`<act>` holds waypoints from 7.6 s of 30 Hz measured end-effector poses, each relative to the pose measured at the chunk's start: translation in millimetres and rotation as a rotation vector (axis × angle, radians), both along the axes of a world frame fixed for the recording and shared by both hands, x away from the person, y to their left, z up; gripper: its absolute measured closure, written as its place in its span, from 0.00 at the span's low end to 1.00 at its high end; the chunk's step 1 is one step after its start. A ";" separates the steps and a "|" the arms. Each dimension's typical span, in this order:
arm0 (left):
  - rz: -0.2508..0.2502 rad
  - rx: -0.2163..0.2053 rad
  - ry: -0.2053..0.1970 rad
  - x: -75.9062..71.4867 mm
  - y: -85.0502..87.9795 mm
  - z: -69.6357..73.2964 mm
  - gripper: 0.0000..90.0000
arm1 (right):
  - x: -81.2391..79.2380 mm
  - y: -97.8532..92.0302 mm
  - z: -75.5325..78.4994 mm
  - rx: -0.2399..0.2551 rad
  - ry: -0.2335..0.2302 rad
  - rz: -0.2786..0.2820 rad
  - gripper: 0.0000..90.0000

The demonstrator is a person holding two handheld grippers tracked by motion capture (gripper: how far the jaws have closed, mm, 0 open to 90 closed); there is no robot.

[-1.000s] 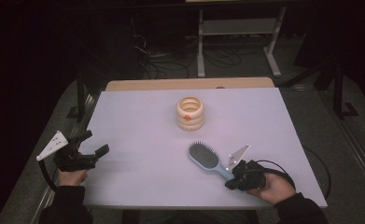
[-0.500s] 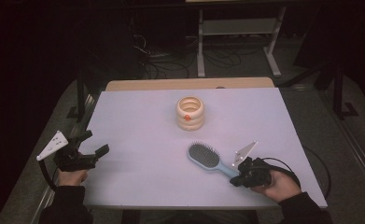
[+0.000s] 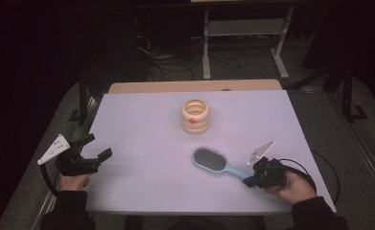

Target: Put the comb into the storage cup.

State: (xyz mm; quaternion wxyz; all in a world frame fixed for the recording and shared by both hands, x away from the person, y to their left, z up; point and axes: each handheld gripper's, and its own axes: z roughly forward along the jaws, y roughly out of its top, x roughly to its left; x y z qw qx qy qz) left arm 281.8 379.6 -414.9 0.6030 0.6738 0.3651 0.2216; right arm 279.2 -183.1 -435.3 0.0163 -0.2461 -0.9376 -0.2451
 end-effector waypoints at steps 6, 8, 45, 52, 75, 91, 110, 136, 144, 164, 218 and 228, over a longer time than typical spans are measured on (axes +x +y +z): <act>0.000 0.000 0.001 0.1 0.0 0.0 0.00 | 1.9 -7.1 0.5 0.004 0.002 -0.022 0.99; 0.000 0.000 0.000 0.0 0.1 0.0 0.00 | 2.5 -10.1 0.8 0.005 0.002 -0.032 0.99; 0.006 0.008 0.005 -0.5 0.3 -0.6 0.00 | 11.1 -25.7 51.7 0.045 -0.106 -0.065 0.94; 0.008 0.007 0.003 -0.8 0.5 -0.5 0.00 | 15.1 -16.2 61.3 0.022 -0.112 -0.045 0.81; 0.006 0.008 0.006 -0.1 0.2 -0.8 0.00 | 36.8 1.5 54.3 0.013 -0.151 -0.083 0.00; 0.003 0.009 0.005 0.4 0.1 -0.9 0.00 | 45.6 13.4 40.8 -0.002 -0.129 -0.020 0.00; 0.002 0.010 0.005 0.9 -0.3 -1.1 0.00 | 48.0 33.8 20.8 -0.035 -0.093 0.039 0.00; -0.006 0.018 0.008 2.3 -1.0 -1.8 0.00 | 50.3 46.8 2.4 -0.069 -0.071 0.090 0.30; -0.007 0.019 0.008 2.5 -1.2 -1.8 0.00 | 52.6 45.0 1.5 -0.062 -0.066 0.086 0.47; -0.006 0.021 0.008 2.7 -1.6 -1.8 0.00 | 53.5 48.8 -4.1 -0.118 -0.061 0.090 0.74; -0.011 0.028 0.012 1.1 -3.1 -2.3 0.00 | 46.9 45.4 60.0 -0.040 -0.188 0.103 0.76; -0.015 0.039 0.010 1.0 -6.4 -2.0 0.00 | 47.9 49.4 76.8 -0.011 -0.217 0.108 0.76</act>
